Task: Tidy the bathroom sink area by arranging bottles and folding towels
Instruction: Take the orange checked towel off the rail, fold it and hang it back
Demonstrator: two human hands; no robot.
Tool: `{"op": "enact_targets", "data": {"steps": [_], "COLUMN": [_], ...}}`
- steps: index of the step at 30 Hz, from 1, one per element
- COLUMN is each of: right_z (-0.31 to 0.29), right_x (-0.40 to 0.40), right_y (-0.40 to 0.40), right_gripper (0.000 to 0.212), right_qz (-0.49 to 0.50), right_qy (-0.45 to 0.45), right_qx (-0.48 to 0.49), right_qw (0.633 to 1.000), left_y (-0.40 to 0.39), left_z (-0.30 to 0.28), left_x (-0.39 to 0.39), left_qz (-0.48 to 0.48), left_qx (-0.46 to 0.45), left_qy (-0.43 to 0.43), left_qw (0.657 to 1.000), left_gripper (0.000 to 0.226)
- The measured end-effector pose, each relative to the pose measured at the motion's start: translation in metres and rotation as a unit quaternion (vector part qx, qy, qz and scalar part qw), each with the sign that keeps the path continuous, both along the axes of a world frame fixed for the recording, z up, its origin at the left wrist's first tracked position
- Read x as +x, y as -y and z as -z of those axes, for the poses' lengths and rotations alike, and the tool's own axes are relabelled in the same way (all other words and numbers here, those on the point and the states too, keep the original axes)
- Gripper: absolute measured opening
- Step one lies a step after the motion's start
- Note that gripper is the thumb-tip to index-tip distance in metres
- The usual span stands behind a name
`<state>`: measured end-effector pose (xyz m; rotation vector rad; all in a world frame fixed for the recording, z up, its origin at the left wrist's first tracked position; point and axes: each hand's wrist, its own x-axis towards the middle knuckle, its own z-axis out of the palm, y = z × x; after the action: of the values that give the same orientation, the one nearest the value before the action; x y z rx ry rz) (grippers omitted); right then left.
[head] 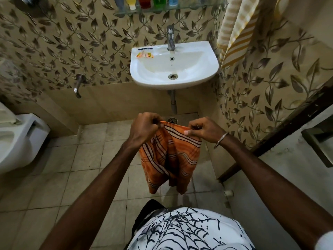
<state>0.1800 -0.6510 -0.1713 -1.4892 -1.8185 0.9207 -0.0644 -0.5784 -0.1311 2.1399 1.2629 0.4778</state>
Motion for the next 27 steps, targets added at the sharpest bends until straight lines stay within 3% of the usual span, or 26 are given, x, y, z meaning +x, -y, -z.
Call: {"op": "enact_targets", "data": {"steps": [2,4,7,11,14,18,21,22,25,27], "right_z": [-0.004,-0.007,-0.013,-0.016,-0.007,0.002,0.003,0.001,-0.009,-0.018], "right_x": [-0.007,-0.013,-0.017,-0.005,0.005,0.015,0.019,0.018,0.009,0.001], "right_y": [-0.002,-0.005,-0.007,-0.002,0.002,0.009,0.009,0.009,0.004,0.0], "right_gripper": [0.043,0.041,0.028,0.012,0.013,0.033,0.016,0.01,0.009,0.006], "right_qz": [0.001,-0.01,-0.021,-0.017,-0.021,0.007,0.024,0.021,0.003,-0.008], "right_qy": [-0.015,-0.016,-0.016,-0.012,0.021,0.02,-0.007,-0.011,-0.014,-0.005], "right_qx": [0.021,0.023,0.009,-0.026,-0.059,-0.059,-0.057,-0.053,-0.026,-0.01], "right_qw": [1.0,1.0,1.0,0.999,0.998,0.998,0.998,0.998,1.0,1.0], "left_y": [0.007,0.018,0.024,0.014,0.007,-0.002,-0.006,-0.004,0.011,0.02], "left_z": [-0.002,-0.004,-0.001,0.0,-0.001,0.002,0.004,0.003,0.0,0.0], "left_x": [0.007,0.017,0.027,0.021,0.016,0.01,0.008,0.01,0.026,0.037], "left_qz": [0.05,0.115,0.147,0.092,0.067,0.008,0.002,0.017,0.094,0.137], "left_qx": [-0.039,-0.062,-0.029,-0.017,-0.007,0.001,-0.005,-0.01,-0.042,-0.036], "left_qy": [0.012,0.023,0.053,0.039,0.035,0.054,0.046,0.045,0.04,0.033], "left_qw": [0.998,0.991,0.987,0.995,0.997,0.999,0.999,0.999,0.994,0.989], "left_gripper": [0.048,0.06,0.037,0.009,0.01,0.013,0.01,0.013,0.05,0.056]}}
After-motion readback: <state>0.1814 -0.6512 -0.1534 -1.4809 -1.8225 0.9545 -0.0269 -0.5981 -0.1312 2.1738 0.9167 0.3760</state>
